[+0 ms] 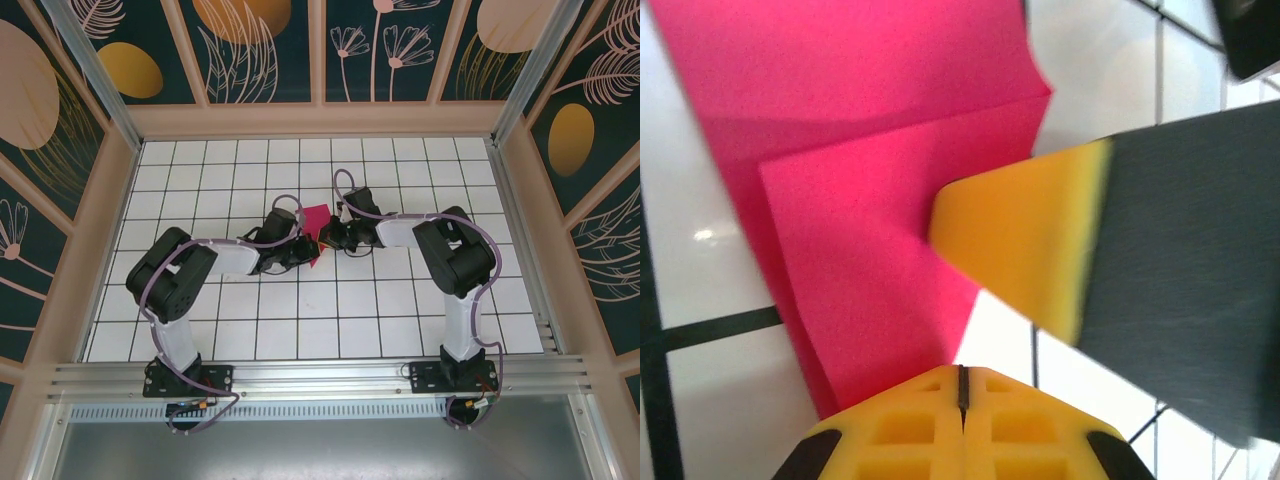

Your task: Fold a paper plane with a square sheet of paper (pick it up from the middle)

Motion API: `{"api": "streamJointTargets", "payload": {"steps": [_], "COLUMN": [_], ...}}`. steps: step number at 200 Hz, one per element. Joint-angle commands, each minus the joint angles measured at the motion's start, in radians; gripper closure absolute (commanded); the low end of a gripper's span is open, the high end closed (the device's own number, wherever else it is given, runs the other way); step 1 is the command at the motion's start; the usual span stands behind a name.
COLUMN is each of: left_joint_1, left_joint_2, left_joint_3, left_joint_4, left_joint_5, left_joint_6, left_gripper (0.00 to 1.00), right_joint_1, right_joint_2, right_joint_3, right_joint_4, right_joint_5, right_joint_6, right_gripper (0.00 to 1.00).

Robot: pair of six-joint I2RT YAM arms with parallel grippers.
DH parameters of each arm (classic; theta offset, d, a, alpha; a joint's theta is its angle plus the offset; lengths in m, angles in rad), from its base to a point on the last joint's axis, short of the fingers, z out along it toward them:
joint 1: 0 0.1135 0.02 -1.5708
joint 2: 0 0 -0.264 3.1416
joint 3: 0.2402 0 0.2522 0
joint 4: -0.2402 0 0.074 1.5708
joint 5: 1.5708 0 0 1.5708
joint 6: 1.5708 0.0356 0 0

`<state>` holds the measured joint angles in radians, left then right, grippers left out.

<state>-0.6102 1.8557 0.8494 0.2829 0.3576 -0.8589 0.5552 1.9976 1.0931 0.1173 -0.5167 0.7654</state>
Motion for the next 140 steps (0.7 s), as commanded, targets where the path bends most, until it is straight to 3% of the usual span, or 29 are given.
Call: {"api": "streamJointTargets", "payload": {"steps": [1,28,79,140], "left_joint_1": [-0.004,-0.004,-0.004,-0.004], "left_joint_2": [0.018,0.016,0.004,-0.035], "left_joint_3": [0.024,0.026,0.021,0.011], "left_joint_4": [-0.049,-0.090,-0.093,-0.102], "left_joint_5": [-0.046,-0.103,-0.108,-0.116], "left_joint_6": [0.004,0.016,0.022,0.028], "left_gripper": [0.96,0.98,0.98,0.95], "right_joint_1": [-0.024,-0.043,-0.047,-0.047], "right_joint_2": [-0.005,-0.038,-0.024,0.010], "right_joint_3": [0.004,-0.020,-0.020,0.002], "right_joint_4": [0.039,0.055,0.025,-0.027], "right_joint_5": [-0.018,-0.025,-0.053,-0.008], "right_joint_6": [0.001,-0.038,-0.139,-0.136], "right_gripper": [1.00,1.00,1.00,1.00]}}
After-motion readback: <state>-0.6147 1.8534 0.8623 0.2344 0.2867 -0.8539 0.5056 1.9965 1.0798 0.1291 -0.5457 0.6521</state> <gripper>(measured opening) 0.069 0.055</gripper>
